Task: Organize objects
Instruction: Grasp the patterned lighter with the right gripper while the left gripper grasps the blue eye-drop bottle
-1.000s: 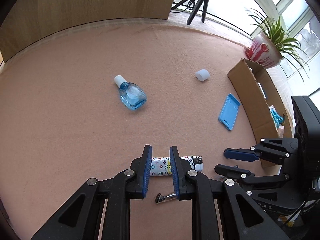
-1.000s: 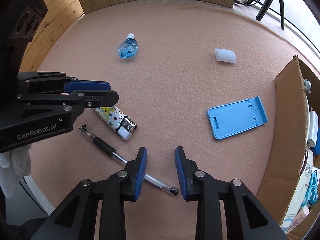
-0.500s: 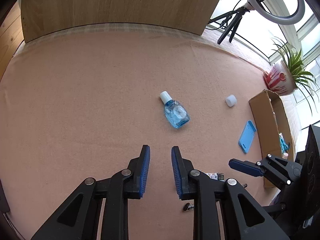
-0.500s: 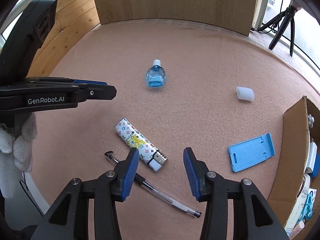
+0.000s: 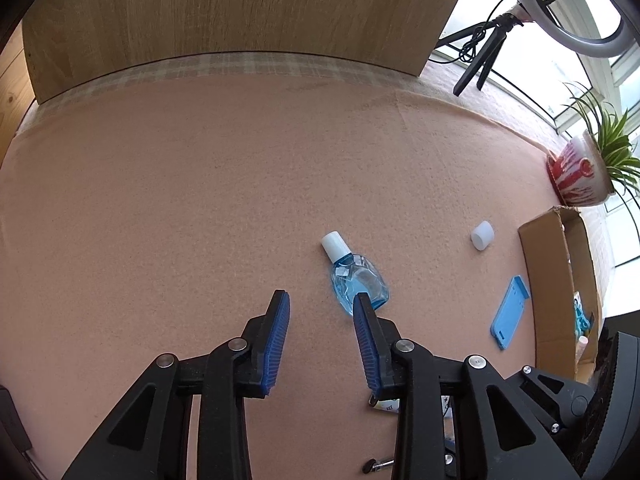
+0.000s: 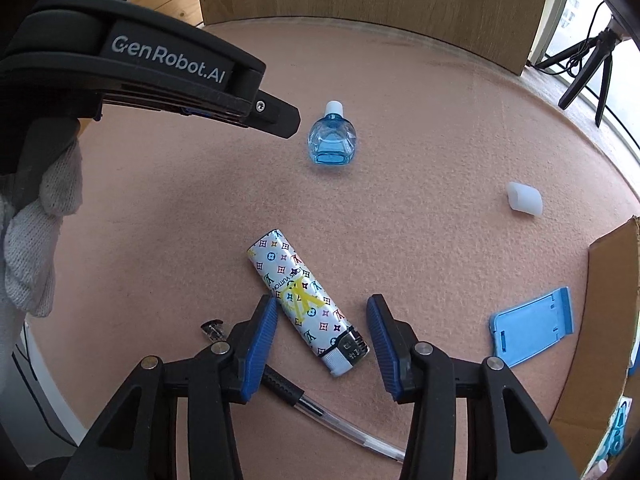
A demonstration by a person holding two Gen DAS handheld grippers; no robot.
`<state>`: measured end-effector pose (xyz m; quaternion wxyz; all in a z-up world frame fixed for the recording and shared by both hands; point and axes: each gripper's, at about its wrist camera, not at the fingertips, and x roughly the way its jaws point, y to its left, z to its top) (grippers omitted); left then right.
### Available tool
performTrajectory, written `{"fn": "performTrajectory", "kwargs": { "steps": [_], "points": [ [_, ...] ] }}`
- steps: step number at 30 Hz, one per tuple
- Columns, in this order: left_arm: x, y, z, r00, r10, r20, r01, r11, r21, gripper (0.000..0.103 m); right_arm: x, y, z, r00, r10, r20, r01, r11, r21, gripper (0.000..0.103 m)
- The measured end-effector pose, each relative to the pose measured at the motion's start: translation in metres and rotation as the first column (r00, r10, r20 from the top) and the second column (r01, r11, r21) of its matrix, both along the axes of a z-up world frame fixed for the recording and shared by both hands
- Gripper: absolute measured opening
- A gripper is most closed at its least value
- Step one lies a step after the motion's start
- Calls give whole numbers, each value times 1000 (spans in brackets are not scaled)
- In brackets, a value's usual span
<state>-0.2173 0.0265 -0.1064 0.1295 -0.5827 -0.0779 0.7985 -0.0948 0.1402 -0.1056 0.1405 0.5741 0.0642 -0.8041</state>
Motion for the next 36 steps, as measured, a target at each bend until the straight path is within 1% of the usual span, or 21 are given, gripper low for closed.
{"fn": "performTrajectory", "kwargs": {
  "steps": [2, 5, 6, 8, 9, 13, 16, 22, 27, 29, 34, 36],
  "points": [
    [-4, 4, -2, 1000, 4, 8, -4, 1000, 7, 36, -1, 5, 1, 1000, -11, 2, 11, 1000, -8, 33],
    [-8, 12, -5, 1000, 5, 12, -5, 1000, 14, 37, -4, 13, 1, 999, -35, 9, 35, 999, -24, 28],
    [-9, 14, -6, 1000, 5, 14, -5, 1000, 16, 37, -4, 14, 0, 999, -46, 9, 46, 999, -22, 27],
    [-12, 19, -7, 1000, 2, 17, -2, 1000, 16, 37, -5, 20, 0, 998, -61, 11, 62, 998, -20, 22],
    [-13, 22, -8, 1000, 2, 19, -3, 1000, 17, 37, -5, 24, 0, 997, -70, 11, 70, 997, -14, 21],
    [-19, 32, -12, 1000, 6, 24, -6, 1000, -1, 37, -7, 37, 0, 994, -110, 13, 111, 994, -15, 21],
    [-22, 41, -16, 1000, -1, 25, 2, 999, -43, 37, -8, 44, 0, 990, -140, 13, 140, 990, -13, 21],
    [-23, 54, -17, 1000, -25, 1, 25, 991, -130, 36, -7, 60, -2, 981, -193, 5, 193, 981, -5, 21],
    [-19, 54, -17, 999, -36, -9, 34, 986, -162, 36, -6, 65, -2, 976, -219, 1, 219, 976, -1, 21],
    [-18, 51, -17, 999, -37, -11, 34, 985, -170, 36, -12, 67, -3, 974, -227, 0, 227, 974, 1, 21],
    [-16, 45, -18, 999, -53, -7, 51, 981, -189, 35, -8, 66, -2, 970, -241, -10, 241, 970, 9, 21],
    [-12, 43, -18, 999, -50, -10, 47, 981, -186, 35, 3, 63, 1, 970, -243, -16, 243, 970, 11, 21]
  ]
}}
